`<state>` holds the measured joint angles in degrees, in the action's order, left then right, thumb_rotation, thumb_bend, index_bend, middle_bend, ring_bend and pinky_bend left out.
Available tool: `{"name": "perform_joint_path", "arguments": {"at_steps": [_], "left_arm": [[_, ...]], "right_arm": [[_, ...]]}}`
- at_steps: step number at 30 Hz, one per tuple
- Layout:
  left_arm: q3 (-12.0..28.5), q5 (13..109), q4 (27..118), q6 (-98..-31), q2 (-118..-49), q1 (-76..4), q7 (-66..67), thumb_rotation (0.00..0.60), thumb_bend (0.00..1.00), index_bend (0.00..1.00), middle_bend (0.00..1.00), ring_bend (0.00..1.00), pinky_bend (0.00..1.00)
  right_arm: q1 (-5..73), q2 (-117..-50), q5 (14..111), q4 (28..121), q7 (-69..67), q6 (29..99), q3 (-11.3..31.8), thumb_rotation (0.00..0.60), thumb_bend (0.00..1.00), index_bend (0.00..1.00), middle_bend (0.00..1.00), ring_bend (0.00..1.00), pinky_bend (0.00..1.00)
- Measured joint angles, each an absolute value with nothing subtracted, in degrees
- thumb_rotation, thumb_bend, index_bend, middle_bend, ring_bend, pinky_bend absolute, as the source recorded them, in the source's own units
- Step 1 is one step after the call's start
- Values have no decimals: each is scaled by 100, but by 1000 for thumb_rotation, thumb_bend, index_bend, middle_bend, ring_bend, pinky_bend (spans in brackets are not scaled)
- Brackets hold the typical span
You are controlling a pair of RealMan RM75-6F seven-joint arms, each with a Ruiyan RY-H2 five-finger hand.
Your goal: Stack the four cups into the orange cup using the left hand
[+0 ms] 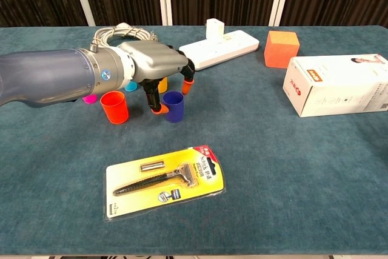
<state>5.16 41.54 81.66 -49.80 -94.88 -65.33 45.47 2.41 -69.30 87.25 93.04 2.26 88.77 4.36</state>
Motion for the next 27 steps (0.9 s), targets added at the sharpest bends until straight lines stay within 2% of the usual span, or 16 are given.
{"name": "perform_joint_path", "arguments": {"at_steps": [12, 20, 27], "left_arm": [[454, 4040, 8150, -5049, -9527, -6570, 4727, 600, 247, 391, 116, 0, 0], [461, 4051, 8141, -5089, -9531, -6567, 4716, 600, 307, 430, 125, 0, 0], [410, 4001, 8224, -5069, -9458, -6572, 4791, 600, 309, 439, 131, 0, 0]], "right_arm": [[234, -6933, 8703, 9316, 239, 8886, 445, 600, 344, 89, 44, 87, 36], [242, -6937, 8703, 9315, 224, 8857, 435, 600, 343, 89, 44, 87, 36], [237, -6944, 8696, 9311, 232, 8864, 437, 600, 344, 89, 44, 88, 36]]}}
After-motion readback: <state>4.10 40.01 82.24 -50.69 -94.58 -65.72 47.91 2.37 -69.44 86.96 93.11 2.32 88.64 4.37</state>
